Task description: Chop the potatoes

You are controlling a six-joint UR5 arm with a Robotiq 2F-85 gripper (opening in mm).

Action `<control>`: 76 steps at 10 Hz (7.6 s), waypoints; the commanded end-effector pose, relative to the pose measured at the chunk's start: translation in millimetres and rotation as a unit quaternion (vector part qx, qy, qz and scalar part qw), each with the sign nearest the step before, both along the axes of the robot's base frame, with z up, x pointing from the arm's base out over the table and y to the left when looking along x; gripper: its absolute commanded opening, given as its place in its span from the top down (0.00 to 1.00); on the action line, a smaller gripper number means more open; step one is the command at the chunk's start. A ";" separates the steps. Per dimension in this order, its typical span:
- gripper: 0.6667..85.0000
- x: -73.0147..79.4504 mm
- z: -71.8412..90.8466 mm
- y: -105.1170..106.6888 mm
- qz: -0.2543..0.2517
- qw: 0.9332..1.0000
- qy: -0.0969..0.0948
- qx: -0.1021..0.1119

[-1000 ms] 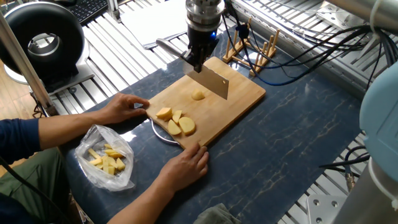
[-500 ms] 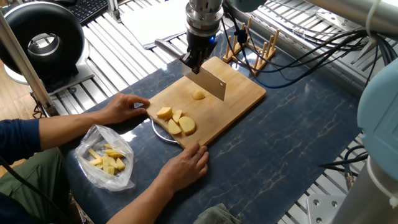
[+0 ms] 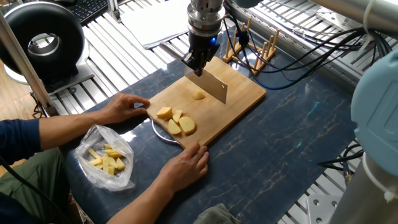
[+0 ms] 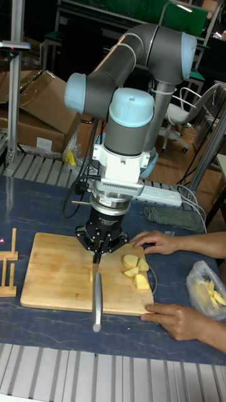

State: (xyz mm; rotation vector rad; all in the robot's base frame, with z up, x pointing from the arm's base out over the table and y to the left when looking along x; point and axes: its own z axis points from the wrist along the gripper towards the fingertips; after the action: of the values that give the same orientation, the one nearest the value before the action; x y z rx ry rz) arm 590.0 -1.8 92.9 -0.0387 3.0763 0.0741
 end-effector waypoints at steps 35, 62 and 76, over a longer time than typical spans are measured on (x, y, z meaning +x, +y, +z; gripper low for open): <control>1.00 12.4 -9.5 1.2 0.020 0.999 -0.020 0.024; 1.00 12.4 -9.3 -0.9 -0.005 0.999 -0.015 0.030; 1.00 9.9 -14.3 -1.6 0.001 0.999 -0.020 0.034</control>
State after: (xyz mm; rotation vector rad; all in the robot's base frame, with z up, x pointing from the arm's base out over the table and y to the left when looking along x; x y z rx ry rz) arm 599.5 -5.1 77.8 -0.0478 3.0366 0.1562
